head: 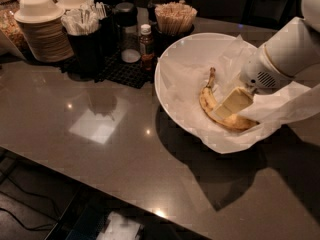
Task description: Pick banana from white bowl
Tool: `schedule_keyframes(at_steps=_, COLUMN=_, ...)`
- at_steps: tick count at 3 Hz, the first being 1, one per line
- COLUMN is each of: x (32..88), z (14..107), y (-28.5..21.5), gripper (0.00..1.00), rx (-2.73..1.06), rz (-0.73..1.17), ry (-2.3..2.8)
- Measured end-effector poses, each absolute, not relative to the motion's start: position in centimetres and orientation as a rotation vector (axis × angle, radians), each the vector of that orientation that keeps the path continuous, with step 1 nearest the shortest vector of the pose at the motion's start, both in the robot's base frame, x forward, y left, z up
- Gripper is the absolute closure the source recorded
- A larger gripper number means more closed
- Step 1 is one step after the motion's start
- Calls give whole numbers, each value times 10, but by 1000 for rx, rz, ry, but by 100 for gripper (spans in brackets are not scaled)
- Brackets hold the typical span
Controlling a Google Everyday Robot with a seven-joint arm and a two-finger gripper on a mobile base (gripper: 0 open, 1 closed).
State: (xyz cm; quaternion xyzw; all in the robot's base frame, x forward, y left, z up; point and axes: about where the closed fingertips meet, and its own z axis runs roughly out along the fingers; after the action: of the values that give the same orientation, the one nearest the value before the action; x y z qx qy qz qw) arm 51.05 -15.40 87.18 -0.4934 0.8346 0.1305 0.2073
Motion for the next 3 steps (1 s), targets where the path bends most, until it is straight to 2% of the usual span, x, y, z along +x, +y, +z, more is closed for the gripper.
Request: schedule_keyframes(at_steps=3, x=506, z=845, y=-157, gripper=41, rx=-1344, rz=453, ry=2414)
